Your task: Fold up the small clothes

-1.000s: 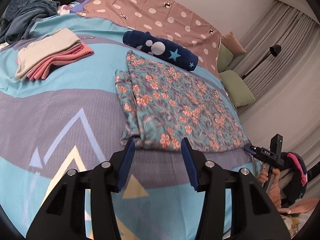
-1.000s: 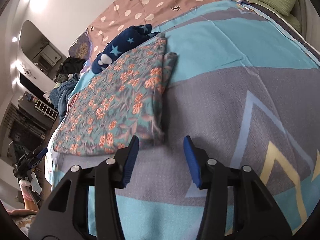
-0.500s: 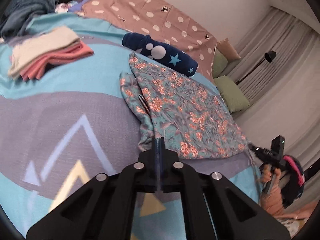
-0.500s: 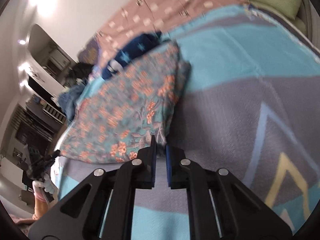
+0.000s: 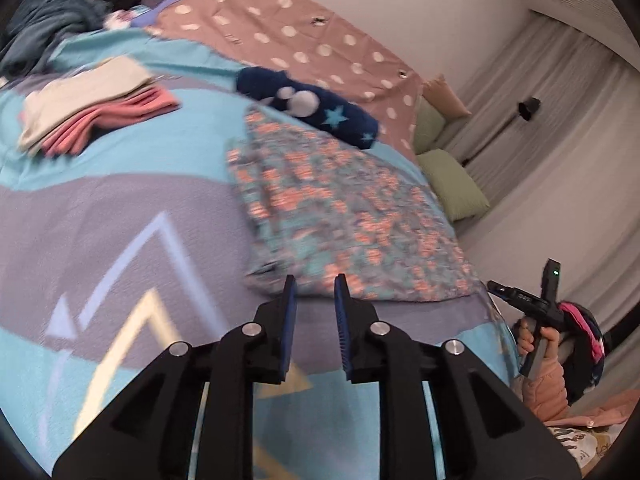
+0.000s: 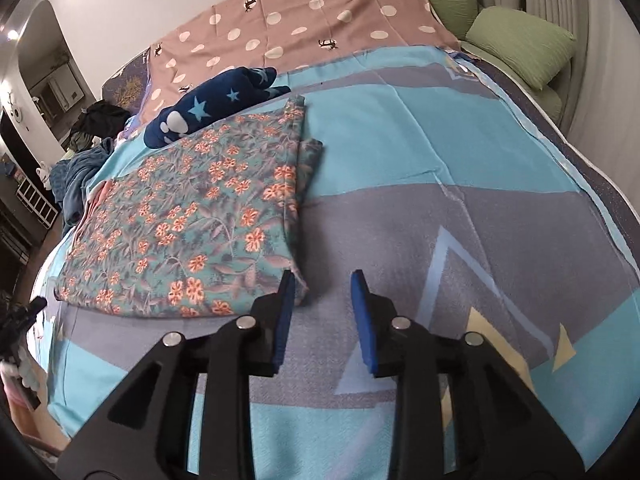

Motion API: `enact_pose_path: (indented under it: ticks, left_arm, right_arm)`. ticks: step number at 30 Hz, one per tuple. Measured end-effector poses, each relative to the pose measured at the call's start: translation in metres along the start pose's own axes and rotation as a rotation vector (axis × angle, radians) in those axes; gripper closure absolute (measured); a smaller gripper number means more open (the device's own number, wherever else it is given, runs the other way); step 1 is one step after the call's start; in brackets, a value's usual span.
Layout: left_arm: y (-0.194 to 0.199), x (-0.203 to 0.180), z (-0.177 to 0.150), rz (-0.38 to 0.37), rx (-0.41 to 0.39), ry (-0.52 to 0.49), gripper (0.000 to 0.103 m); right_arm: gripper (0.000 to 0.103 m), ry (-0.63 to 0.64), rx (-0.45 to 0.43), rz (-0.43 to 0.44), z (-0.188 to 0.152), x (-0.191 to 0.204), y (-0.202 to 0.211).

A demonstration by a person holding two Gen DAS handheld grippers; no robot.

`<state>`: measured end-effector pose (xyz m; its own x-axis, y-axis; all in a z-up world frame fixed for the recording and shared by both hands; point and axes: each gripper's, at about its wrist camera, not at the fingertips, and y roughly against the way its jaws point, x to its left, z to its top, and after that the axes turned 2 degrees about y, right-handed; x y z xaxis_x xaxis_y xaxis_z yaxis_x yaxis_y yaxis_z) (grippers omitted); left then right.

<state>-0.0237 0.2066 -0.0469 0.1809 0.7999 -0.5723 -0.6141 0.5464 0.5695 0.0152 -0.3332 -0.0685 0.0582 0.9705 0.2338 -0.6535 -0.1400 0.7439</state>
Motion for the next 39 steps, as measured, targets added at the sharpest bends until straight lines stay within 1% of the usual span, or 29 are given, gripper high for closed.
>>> enact_pose_path:
  ticks: [2, 3, 5, 8, 11, 12, 14, 16, 18, 19, 20, 22, 23, 25, 28, 30, 31, 32, 33, 34, 35, 36, 37, 38, 39]
  left_arm:
    - [-0.014, -0.028, 0.005, -0.033, 0.024, -0.073, 0.078]
    - [-0.025, -0.048, 0.007, -0.052, 0.05, -0.128, 0.076]
    - [-0.054, -0.092, 0.007, -0.094, 0.121, -0.244, 0.064]
    - [-0.097, -0.148, -0.003, -0.15, 0.224, -0.386, 0.056]
    - [-0.142, -0.198, -0.017, -0.193, 0.303, -0.495, 0.055]
    - [-0.156, -0.211, -0.02, -0.202, 0.323, -0.522, 0.054]
    - [-0.177, -0.232, -0.028, -0.205, 0.353, -0.566, 0.053]
    - [-0.199, -0.252, -0.035, -0.195, 0.382, -0.611, 0.052]
    - [-0.222, -0.27, -0.042, -0.162, 0.411, -0.675, 0.051]
    - [-0.23, -0.275, -0.046, -0.144, 0.421, -0.703, 0.045]
    - [-0.241, -0.283, -0.051, -0.12, 0.433, -0.743, 0.043]
    - [-0.257, -0.295, -0.058, -0.075, 0.45, -0.812, 0.04]
    - [-0.264, -0.299, -0.061, -0.051, 0.453, -0.84, 0.039]
    - [-0.276, -0.308, -0.065, -0.016, 0.445, -0.892, 0.038]
    - [-0.29, -0.316, -0.068, 0.034, 0.419, -0.949, 0.037]
    - [-0.297, -0.315, -0.067, 0.054, 0.415, -0.946, 0.039]
    - [-0.299, -0.314, -0.066, 0.058, 0.416, -0.936, 0.046]
    - [-0.301, -0.312, -0.064, 0.058, 0.414, -0.926, 0.057]
    - [-0.3, -0.308, -0.059, 0.03, 0.424, -0.889, 0.063]
    - [-0.3, -0.307, -0.055, 0.013, 0.426, -0.859, 0.075]
    - [-0.298, -0.304, -0.049, -0.01, 0.433, -0.812, 0.084]
    - [-0.295, -0.298, -0.04, -0.039, 0.443, -0.748, 0.086]
    - [-0.292, -0.291, -0.033, -0.068, 0.45, -0.691, 0.088]
    - [-0.289, -0.286, -0.029, -0.09, 0.457, -0.649, 0.09]
    - [-0.287, -0.282, -0.028, -0.1, 0.459, -0.633, 0.09]
  right_arm:
    - [0.072, -0.029, 0.002, 0.02, -0.001, -0.005, 0.0]
    - [0.072, -0.048, 0.002, 0.026, -0.002, -0.009, -0.001]
    - [0.072, -0.096, 0.006, 0.047, -0.001, -0.021, -0.004]
    - [0.073, -0.134, 0.017, 0.058, -0.003, -0.036, -0.008]
    - [0.078, -0.13, 0.009, 0.057, -0.002, -0.043, -0.008]
    - [0.08, -0.123, -0.002, 0.065, -0.002, -0.044, -0.007]
    - [0.081, -0.099, -0.024, 0.098, -0.004, -0.045, -0.005]
    - [0.083, -0.07, -0.029, 0.134, -0.007, -0.045, -0.005]
    - [0.083, -0.058, -0.035, 0.138, -0.01, -0.049, -0.007]
    - [0.083, -0.063, -0.04, 0.138, -0.01, -0.051, -0.008]
    - [0.083, -0.082, -0.05, 0.141, -0.011, -0.057, -0.01]
    - [0.083, -0.124, -0.061, 0.138, -0.01, -0.065, -0.012]
    - [0.083, -0.151, -0.055, 0.142, -0.01, -0.071, -0.014]
    - [0.082, -0.184, -0.012, 0.145, -0.006, -0.08, -0.022]
    - [0.081, -0.163, 0.005, 0.149, -0.003, -0.082, -0.028]
    - [0.079, -0.145, -0.001, 0.161, -0.001, -0.081, -0.029]
    - [0.077, -0.146, -0.01, 0.153, -0.001, -0.081, -0.029]
    - [0.076, -0.152, -0.021, 0.141, -0.002, -0.081, -0.03]
    - [0.074, -0.161, -0.033, 0.141, -0.002, -0.083, -0.03]
    - [0.074, -0.171, -0.04, 0.149, -0.003, -0.083, -0.032]
    - [0.074, -0.177, -0.038, 0.149, -0.003, -0.084, -0.034]
    - [0.074, -0.185, -0.035, 0.151, -0.003, -0.085, -0.035]
    - [0.071, -0.192, -0.037, 0.162, -0.002, -0.086, -0.035]
    - [0.07, -0.193, -0.036, 0.177, -0.002, -0.086, -0.035]
    - [0.07, -0.195, -0.036, 0.182, -0.003, -0.087, -0.034]
